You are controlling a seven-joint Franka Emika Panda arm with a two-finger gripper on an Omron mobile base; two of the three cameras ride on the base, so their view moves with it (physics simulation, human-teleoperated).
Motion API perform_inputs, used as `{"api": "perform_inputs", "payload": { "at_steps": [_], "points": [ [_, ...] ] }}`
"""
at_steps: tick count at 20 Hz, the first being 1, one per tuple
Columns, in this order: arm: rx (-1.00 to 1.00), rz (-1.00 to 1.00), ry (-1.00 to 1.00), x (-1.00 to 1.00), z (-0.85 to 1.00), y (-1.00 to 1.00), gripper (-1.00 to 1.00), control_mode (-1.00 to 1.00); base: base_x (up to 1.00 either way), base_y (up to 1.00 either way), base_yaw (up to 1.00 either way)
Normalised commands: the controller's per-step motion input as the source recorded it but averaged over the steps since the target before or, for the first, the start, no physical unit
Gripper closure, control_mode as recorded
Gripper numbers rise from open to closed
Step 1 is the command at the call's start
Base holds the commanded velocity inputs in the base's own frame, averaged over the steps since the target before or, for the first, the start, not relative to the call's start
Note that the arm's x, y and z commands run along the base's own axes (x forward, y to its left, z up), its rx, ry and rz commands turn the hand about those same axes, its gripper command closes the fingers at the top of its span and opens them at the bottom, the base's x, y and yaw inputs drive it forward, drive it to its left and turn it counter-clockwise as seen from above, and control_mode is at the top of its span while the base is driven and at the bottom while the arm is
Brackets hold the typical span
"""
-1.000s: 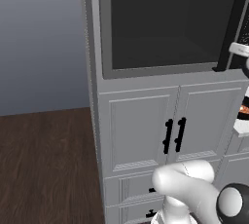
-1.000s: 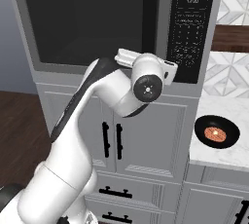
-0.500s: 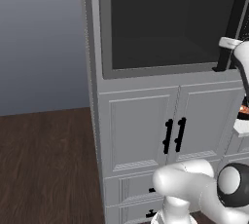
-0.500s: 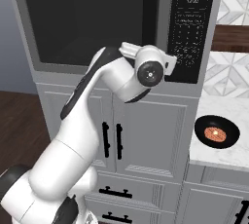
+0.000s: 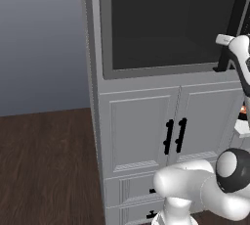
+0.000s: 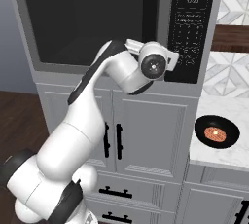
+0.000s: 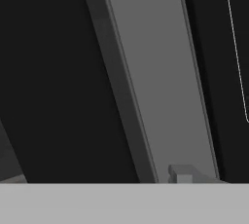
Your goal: Open the microwave, place the bowl with waffle inside the microwave, then close the microwave door and turn it on.
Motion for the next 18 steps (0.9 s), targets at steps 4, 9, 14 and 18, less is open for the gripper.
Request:
{"api": "perform_inputs", "payload": {
  "at_steps": [4, 9, 14, 18],
  "points": [
    [0.0, 0.0, 0.0, 0.41, -0.04, 0.0, 1.0, -1.0, 0.0, 0.0, 0.0],
    [0.0, 0.0, 0.0, 0.0, 0.0, 0.0, 1.0, -1.0, 0.0, 0.0, 0.0],
    [0.0, 0.0, 0.0, -0.25, 0.0, 0.0, 1.0, -1.0, 0.0, 0.0, 0.0],
    [0.0, 0.03, 0.0, -0.88, 0.0, 0.0, 1.0, -1.0, 0.0, 0.0, 0.0]
  ]
}}
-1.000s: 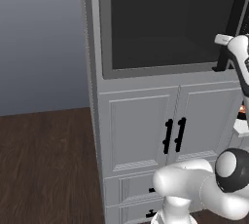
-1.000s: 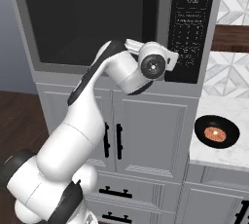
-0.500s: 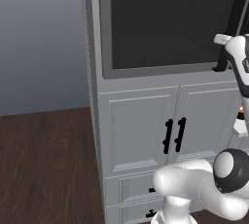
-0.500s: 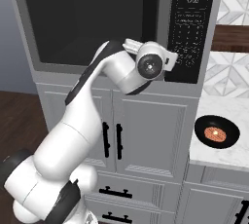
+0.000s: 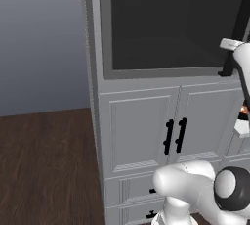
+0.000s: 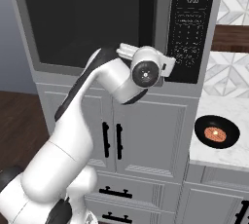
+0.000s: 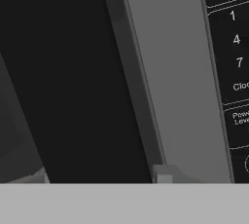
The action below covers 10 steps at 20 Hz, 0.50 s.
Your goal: Open the microwave, place the bowl with waffle inside the microwave, then close the microwave door and turn it on.
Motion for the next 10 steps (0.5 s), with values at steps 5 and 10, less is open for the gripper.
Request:
{"api": "perform_inputs", "payload": {
  "at_steps": [5, 10],
  "points": [
    [0.0, 0.01, 0.0, -1.0, 0.16, 0.0, 1.0, -1.0, 0.0, 0.0, 0.0],
    [0.0, 0.0, 0.03, -1.0, 0.37, 0.0, 1.0, -1.0, 0.0, 0.0, 0.0]
  ]
}}
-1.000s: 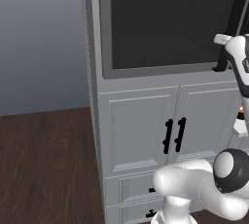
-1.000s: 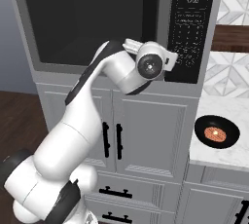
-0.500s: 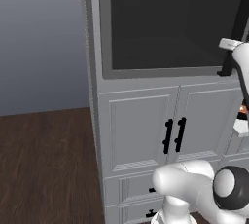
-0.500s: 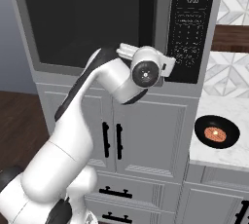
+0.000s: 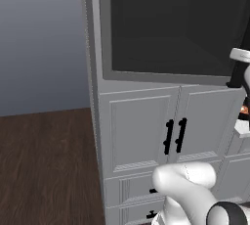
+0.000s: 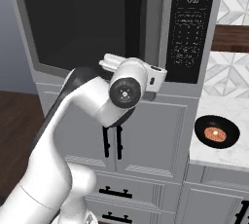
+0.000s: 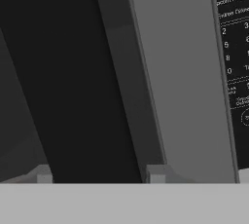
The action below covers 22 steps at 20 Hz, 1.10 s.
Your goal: Open the microwave, place the bowl with waffle inside the microwave, then close the microwave door and turn it on.
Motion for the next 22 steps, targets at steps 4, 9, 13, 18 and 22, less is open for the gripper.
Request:
{"api": "perform_inputs", "payload": {
  "at_steps": [4, 9, 13, 18, 22],
  "points": [
    [0.0, 0.0, 0.01, -1.0, 0.19, 0.03, 1.0, -1.0, 0.0, 0.0, 0.0],
    [-0.02, 0.0, 0.0, -1.0, 0.15, 0.03, -1.0, -1.0, 0.0, 0.0, 0.0],
    [-0.03, 0.05, -0.1, -1.0, -0.05, 0.0, -1.0, -1.0, 0.0, 0.0, 0.0],
    [0.0, 0.01, -0.11, -1.0, 0.0, -0.21, -1.0, -1.0, 0.0, 0.0, 0.0],
    [0.0, 0.0, 0.02, -1.0, 0.02, -0.56, -1.0, -1.0, 0.0, 0.0, 0.0]
  ]
}}
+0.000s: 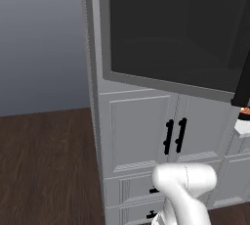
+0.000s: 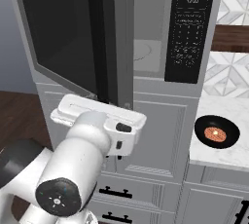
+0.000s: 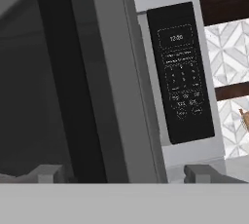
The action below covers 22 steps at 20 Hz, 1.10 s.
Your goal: Open the microwave, place the bowl with waffle inside the microwave, then close the microwave door and turn it on.
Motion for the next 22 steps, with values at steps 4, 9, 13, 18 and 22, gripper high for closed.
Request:
{"api": "perform_inputs", "payload": {
  "at_steps": [4, 9, 13, 18, 22],
  "points": [
    [0.12, 0.03, 0.4, -0.38, 0.16, -1.0, -1.0, -1.0, 0.0, 0.0, 0.0],
    [0.21, 0.23, 0.27, 0.46, 0.03, -0.83, -1.0, -1.0, 0.0, 0.0, 0.0],
    [0.37, 0.29, 0.2, 0.15, -0.02, -0.43, -1.0, -1.0, 0.0, 0.0, 0.0],
    [0.28, 0.23, 0.06, 0.41, -0.58, -0.06, -1.0, -1.0, 0.0, 0.0, 0.0],
    [0.39, 0.11, 0.12, 0.84, -0.26, 0.05, -1.0, -1.0, 0.0, 0.0, 0.0]
  ]
}}
